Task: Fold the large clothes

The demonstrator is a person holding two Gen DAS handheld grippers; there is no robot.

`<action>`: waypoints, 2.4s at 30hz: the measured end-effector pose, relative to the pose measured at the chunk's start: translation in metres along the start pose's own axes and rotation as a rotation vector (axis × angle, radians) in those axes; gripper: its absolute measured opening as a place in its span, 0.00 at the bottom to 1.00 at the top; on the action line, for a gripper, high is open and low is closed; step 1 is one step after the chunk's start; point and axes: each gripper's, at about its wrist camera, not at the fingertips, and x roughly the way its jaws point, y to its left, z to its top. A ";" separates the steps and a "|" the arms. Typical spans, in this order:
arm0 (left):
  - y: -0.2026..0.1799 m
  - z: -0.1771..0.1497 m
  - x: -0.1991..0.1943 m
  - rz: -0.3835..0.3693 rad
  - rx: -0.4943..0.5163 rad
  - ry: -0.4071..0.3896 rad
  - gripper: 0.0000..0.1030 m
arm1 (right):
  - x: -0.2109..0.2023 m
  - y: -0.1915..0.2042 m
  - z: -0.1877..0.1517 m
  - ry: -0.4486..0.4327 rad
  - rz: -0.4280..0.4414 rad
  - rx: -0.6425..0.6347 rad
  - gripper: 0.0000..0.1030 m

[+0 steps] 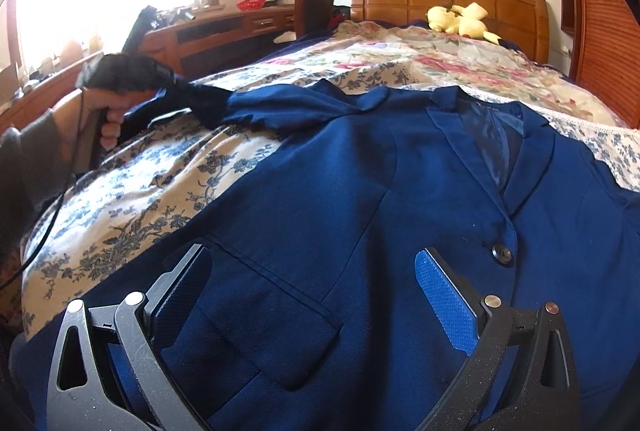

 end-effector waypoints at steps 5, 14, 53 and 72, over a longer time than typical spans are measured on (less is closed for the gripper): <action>-0.057 0.006 -0.051 -0.062 0.138 -0.056 0.00 | -0.023 -0.004 0.002 -0.007 0.016 -0.018 1.00; -0.097 -0.042 -0.081 -0.076 0.257 -0.005 0.09 | -0.052 -0.032 -0.011 0.012 -0.030 -0.044 1.00; 0.003 -0.133 -0.056 0.039 0.006 0.164 0.52 | -0.043 -0.039 -0.018 0.046 0.036 -0.050 1.00; -0.023 -0.092 -0.045 0.072 0.005 0.170 0.02 | -0.066 -0.042 -0.020 0.022 0.008 -0.066 1.00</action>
